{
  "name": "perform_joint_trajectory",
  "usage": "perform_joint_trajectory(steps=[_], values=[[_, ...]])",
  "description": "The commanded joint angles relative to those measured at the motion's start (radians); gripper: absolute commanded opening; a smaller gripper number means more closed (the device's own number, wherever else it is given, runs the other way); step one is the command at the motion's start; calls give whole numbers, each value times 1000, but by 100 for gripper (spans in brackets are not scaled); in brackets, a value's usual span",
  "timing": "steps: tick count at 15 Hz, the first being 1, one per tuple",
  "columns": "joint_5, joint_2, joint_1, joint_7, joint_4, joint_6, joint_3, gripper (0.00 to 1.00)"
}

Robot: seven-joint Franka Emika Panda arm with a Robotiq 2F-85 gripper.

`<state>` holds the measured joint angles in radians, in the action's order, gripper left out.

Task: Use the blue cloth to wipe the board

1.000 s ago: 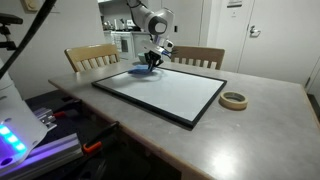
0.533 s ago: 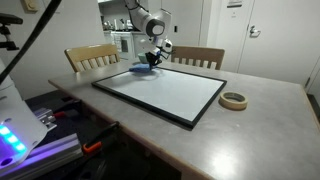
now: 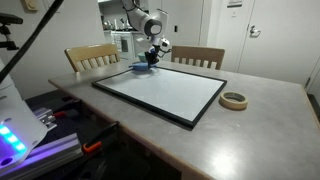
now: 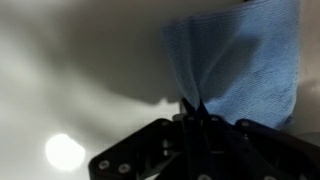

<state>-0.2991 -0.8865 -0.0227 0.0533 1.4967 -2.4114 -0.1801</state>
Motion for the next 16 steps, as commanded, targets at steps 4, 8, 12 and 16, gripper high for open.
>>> perform_joint_trajectory(steps=[4,8,12,16], values=[[12,-24,-8,52,-46,87,41,1],[13,-14,5,36,-35,106,51,1],[13,3,24,26,-19,122,63,1],[18,23,43,17,1,140,86,1]])
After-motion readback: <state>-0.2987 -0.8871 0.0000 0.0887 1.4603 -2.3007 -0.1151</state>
